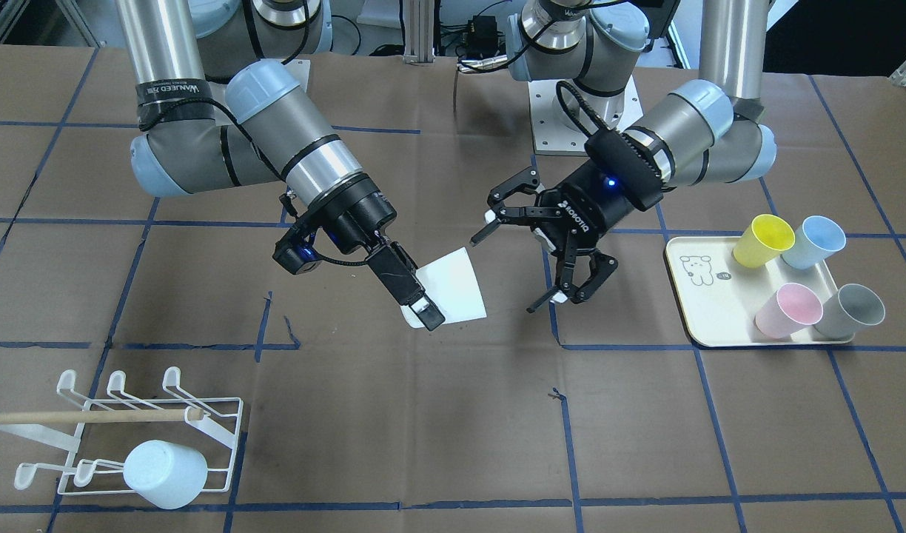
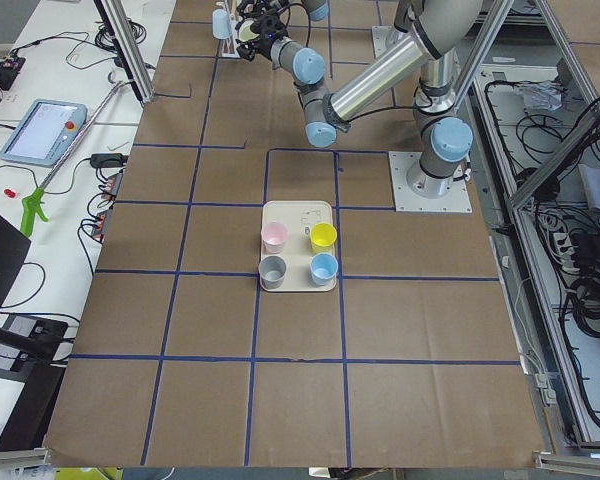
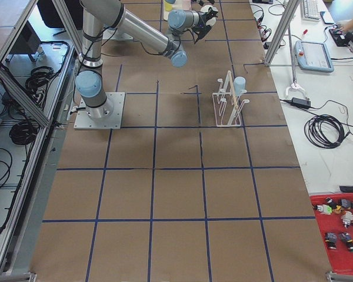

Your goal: Transfer IKEA cup to right arm and place on rack

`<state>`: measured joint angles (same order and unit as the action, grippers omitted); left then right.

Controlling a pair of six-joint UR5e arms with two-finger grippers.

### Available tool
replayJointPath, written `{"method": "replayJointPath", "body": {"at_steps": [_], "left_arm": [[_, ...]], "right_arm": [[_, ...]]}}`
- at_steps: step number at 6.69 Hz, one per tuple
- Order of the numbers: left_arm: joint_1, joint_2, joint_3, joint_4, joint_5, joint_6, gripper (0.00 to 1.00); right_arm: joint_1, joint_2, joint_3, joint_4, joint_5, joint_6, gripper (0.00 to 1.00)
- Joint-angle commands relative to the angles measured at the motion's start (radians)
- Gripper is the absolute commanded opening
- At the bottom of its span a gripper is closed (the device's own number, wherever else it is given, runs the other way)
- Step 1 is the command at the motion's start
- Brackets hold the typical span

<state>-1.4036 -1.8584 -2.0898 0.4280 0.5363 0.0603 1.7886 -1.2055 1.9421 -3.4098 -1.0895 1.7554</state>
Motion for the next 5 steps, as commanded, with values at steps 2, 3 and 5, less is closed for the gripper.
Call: {"method": "replayJointPath", "body": {"at_steps": [2,3,5], "left_arm": [[0.113,0.01,0.013,-0.103,-0.02,-0.004,0.98],[0.118,0.048,0.037,-0.212,0.128,-0.002,0.98],[0.083,0.143,0.171,-0.656,0.435,0.001,0.98]], "right_arm": [[-0.003,0.003,-0.002,-0.005,0.002,-0.001,0.22],[-0.026,0.003,-0.003,-0.008,-0.004,-0.011,0.21],[-0.106,-0.008,-0.003,-0.006,-0.001,-0.108,0.2]]}}
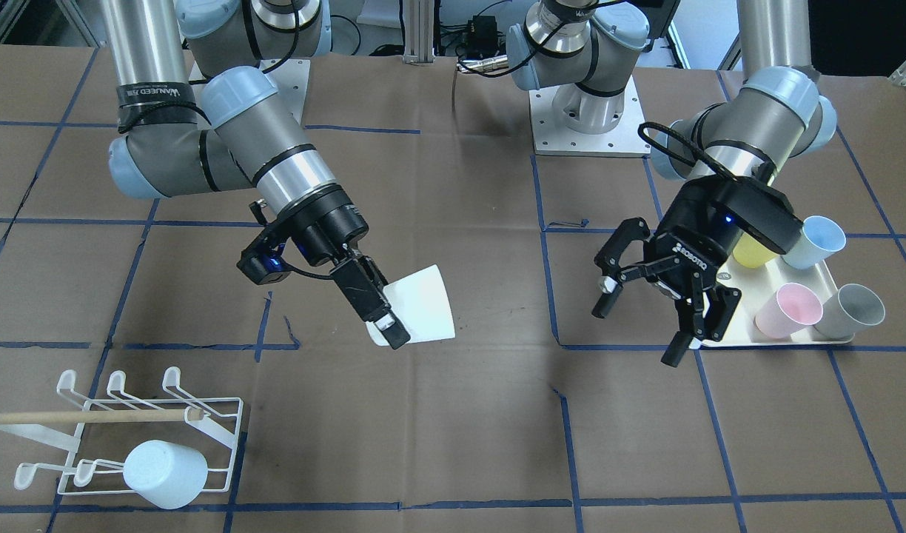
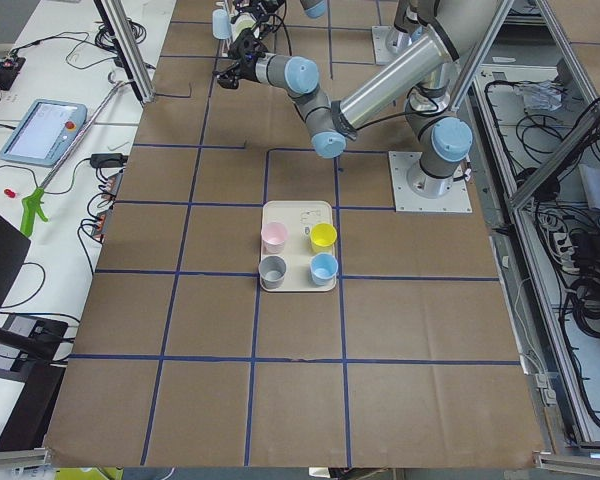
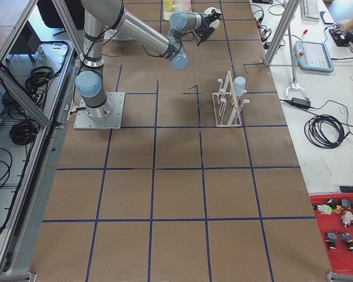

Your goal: Transfer IKEA cup to right arm and place on rack

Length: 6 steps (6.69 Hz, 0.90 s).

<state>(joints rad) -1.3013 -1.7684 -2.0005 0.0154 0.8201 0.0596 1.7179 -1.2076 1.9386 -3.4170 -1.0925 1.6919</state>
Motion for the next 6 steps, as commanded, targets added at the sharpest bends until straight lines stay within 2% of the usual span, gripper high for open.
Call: {"method": "replayJointPath", "body": {"at_steps": [1,2,3,4,5,6], "left_arm": [[-0.057,0.066,0.218,-0.539,0.289,0.002,0.98],[-0.123,0.052,0.373,-0.885,0.459,0.0,0.98],[-0.181,0.026,0.516,-1.152,0.594,0.0,0.98],[-0.212,0.003,0.601,-1.392,0.688,0.0,0.98],[-0.214,0.035,0.615,-1.612,0.695,0.0,0.99],[-0.214,0.081,0.602,-1.688,0.695,0.002,0.99]], "right_arm": [[-0.041,-0.009,0.0,0.004,-0.006,-0.055,0.18],[-0.066,-0.013,0.0,0.004,-0.004,-0.084,0.12],[-0.119,-0.038,0.002,0.01,0.005,-0.099,0.09],[-0.173,-0.05,0.0,0.011,0.008,-0.226,0.09],[-0.219,-0.052,0.005,0.012,0.006,-0.399,0.09],[-0.266,-0.05,0.003,0.012,-0.006,-0.543,0.09]]}}
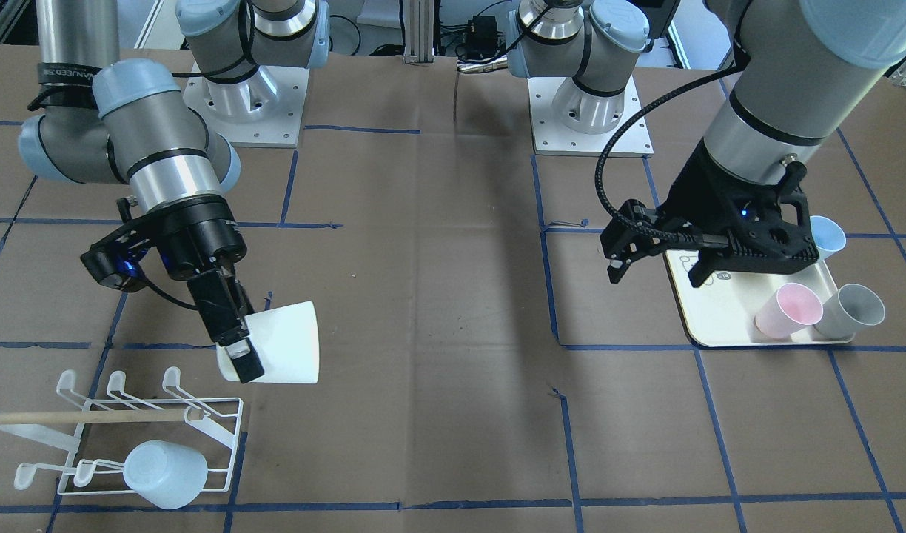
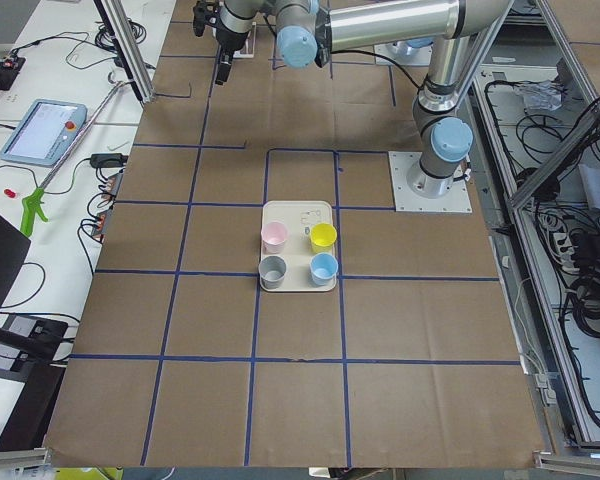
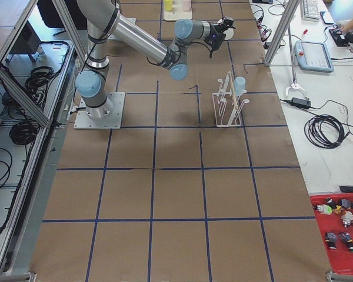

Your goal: Transfer IKEA cup to right arm and place on rack

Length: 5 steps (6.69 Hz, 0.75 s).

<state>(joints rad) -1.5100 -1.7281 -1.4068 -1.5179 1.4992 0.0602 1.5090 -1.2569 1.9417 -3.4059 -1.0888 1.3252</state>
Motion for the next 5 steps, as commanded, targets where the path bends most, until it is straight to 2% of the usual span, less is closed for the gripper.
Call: {"method": "replayJointPath", "body": {"at_steps": [1,3,4,5], "left_arm": [[-0.006,0.056,-0.054,-0.145,0.015,-0.008,0.99],[0.002,0.123,-0.144,-0.099,0.027,-0.002,0.99],[0.002,0.137,-0.155,-0.085,0.029,-0.005,0.99],[-0.001,0.145,-0.141,-0.084,0.08,-0.011,1.0]], "right_arm": [[-0.1,-0.001,-0.003,0.002,-0.013,-0.328,0.09],[-0.182,0.004,-0.012,0.003,-0.013,-0.598,0.09],[-0.222,0.013,-0.044,0.003,-0.013,-0.723,0.09],[-0.28,0.037,-0.082,0.003,-0.01,-0.87,0.09]]}}
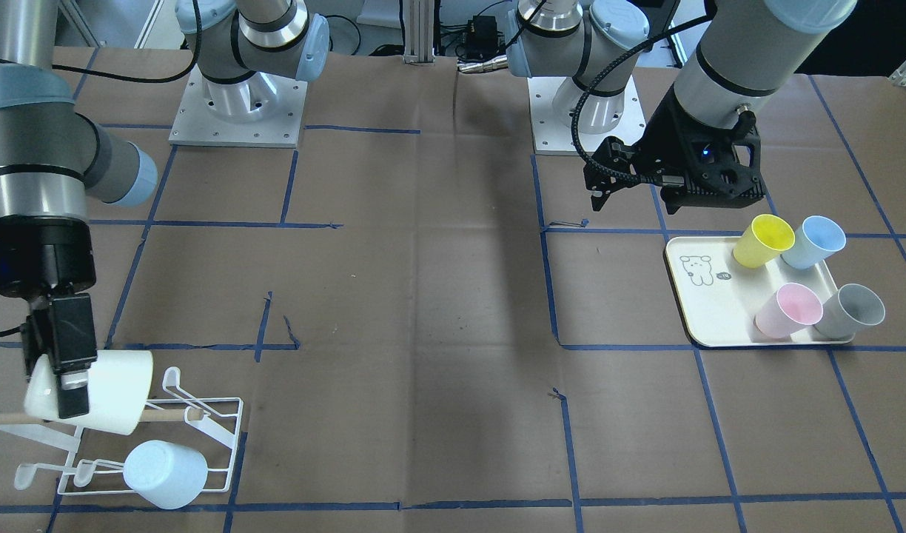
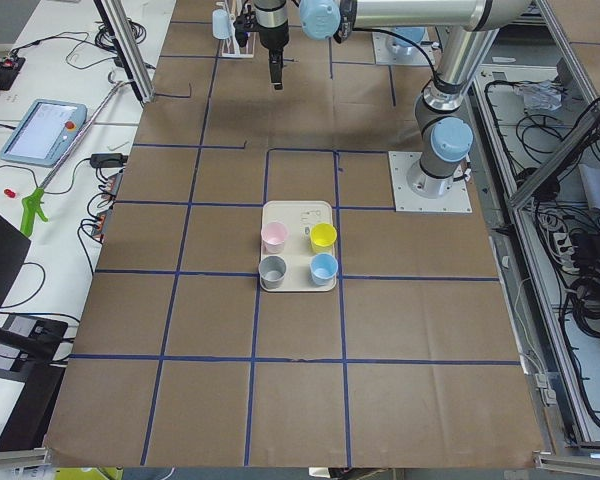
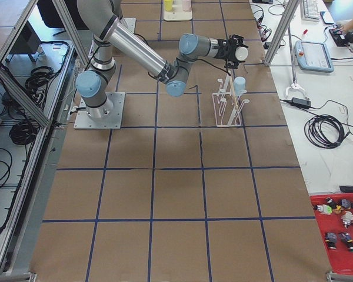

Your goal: Transfer IKEA cup to right arm and place on rack

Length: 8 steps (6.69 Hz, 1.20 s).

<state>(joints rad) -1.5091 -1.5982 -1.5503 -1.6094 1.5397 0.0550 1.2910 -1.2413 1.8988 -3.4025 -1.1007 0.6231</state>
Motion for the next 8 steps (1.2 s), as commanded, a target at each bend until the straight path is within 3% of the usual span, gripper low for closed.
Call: {"method": "replayJointPath", "body": {"at_steps": [1,4,8], "left_arm": [[-0.008,0.017,-0.001,0.006,0.051,-0.036,1.0],[-0.013,0.009,0.007,0.017,0.042,-0.079,1.0],[-0.06,0.008,-0.005,0.067,0.053,-0.09,1.0]], "right_arm": [[-0.079,0.061,-0.094,0.0,0.001,-0.325,0.09],[-0.082,0.152,-0.147,0.0,-0.083,-0.676,0.09],[-0.082,0.223,-0.142,-0.001,-0.114,-0.713,0.09]]}}
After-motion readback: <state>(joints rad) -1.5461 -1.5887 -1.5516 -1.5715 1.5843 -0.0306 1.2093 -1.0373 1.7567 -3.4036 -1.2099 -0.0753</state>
